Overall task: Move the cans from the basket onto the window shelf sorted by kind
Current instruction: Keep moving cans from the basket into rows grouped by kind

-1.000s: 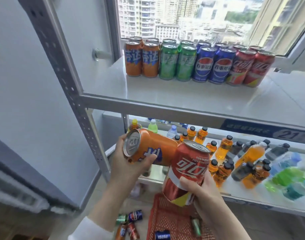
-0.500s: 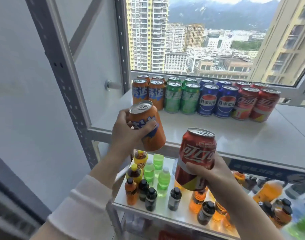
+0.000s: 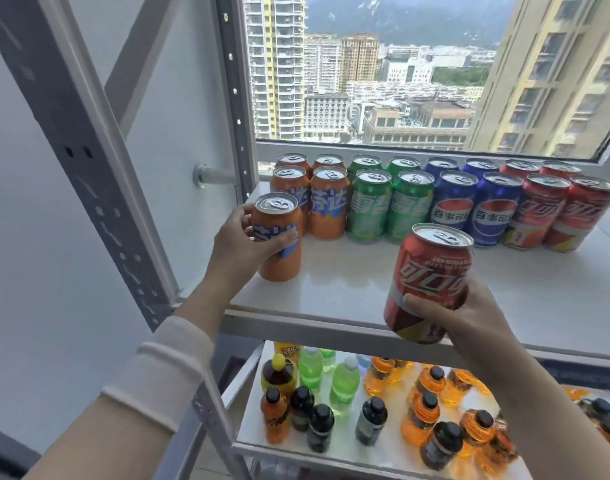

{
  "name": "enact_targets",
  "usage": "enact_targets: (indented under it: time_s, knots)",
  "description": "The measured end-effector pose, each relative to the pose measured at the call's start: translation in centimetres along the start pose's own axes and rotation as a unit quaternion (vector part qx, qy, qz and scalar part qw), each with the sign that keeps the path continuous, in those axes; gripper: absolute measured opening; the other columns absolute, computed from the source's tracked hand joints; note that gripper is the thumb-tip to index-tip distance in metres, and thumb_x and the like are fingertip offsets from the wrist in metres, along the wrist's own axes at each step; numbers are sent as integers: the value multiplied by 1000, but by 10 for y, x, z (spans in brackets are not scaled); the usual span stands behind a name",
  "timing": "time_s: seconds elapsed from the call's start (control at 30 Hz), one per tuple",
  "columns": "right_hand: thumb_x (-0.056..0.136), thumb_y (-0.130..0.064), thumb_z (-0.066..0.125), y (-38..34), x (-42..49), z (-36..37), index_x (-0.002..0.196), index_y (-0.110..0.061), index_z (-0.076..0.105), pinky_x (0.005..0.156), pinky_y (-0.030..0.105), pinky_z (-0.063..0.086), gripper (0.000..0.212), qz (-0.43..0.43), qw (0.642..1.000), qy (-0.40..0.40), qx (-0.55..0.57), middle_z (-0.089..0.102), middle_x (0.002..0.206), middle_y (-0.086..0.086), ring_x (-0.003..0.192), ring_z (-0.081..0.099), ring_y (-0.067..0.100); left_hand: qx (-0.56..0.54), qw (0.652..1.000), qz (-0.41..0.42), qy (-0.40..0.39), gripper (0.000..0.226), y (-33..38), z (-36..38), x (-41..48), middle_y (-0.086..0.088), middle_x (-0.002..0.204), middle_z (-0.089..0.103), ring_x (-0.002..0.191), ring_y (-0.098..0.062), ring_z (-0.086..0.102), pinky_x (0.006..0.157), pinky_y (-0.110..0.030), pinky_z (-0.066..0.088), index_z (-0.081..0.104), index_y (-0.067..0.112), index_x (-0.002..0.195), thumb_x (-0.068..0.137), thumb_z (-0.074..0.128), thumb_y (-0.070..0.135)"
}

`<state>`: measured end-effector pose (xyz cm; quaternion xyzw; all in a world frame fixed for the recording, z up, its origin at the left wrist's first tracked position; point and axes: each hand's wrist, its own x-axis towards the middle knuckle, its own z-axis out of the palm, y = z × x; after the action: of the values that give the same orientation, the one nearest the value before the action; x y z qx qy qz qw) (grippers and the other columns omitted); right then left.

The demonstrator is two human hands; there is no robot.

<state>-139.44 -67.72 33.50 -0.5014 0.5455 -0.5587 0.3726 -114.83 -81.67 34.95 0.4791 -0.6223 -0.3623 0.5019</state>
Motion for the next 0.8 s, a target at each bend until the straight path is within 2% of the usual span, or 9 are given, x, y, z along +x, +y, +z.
enact_targets:
  time_s: [0.1, 0.2, 0.3, 0.47, 0.6, 0.7, 0.8]
  knots:
    - [45, -27, 85, 3, 10, 1, 114, -9, 56, 67, 20, 52, 76, -1, 1000, 16, -14, 72, 91, -1, 85, 68, 10, -10, 1000, -1, -6, 73, -8, 2, 9, 1, 107, 64, 95, -11, 63, 80, -30, 54, 51, 22, 113, 51, 86, 38]
    - [48, -20, 88, 6, 15, 2, 115, -7, 56, 64, 14, 51, 75, 2, 999, 34, -22, 71, 91, -1, 82, 68, 5, -9, 1000, 12, -2, 69, -12, 6, 15, -2, 111, 62, 97, -14, 61, 79, -28, 54, 49, 16, 121, 63, 84, 29]
    - [51, -20, 80, 8, 18, 1, 114, -12, 55, 67, 18, 51, 69, 3, 998, 54, -15, 71, 91, -5, 84, 67, 5, 0, 1000, 21, 4, 65, -14, 10, 15, 2, 112, 58, 99, -13, 58, 75, -21, 51, 45, 16, 125, 69, 78, 27]
    - [47, -23, 83, 7, 22, -2, 113, -16, 56, 78, 29, 51, 72, 0, 998, 56, -8, 71, 94, -5, 89, 67, 9, -11, 1000, 23, 16, 63, -14, 14, 12, 2, 114, 56, 100, -12, 56, 69, -14, 48, 44, 16, 124, 71, 77, 25]
    - [43, -28, 84, 3, 23, -2, 113, -20, 55, 77, 27, 50, 77, -10, 999, 49, 3, 71, 95, -6, 90, 66, 9, -24, 999, 25, 21, 61, -14, 18, 12, 2, 116, 55, 104, -13, 56, 72, -17, 48, 44, 18, 121, 71, 78, 24]
    - [48, -20, 81, 0, 22, -5, 111, -22, 55, 76, 26, 50, 68, -11, 999, 39, 7, 70, 94, -6, 89, 66, 7, -25, 999, 24, 31, 62, -14, 20, 11, 1, 115, 55, 105, -15, 56, 74, -19, 49, 44, 17, 122, 71, 78, 24]
    - [48, -15, 88, -4, 21, -12, 114, -18, 54, 77, 27, 50, 74, -13, 999, 34, 6, 70, 96, -3, 90, 67, 9, -21, 999, 23, 33, 63, -12, 23, 9, 1, 115, 54, 107, -15, 55, 71, -15, 46, 42, 16, 124, 72, 77, 23]
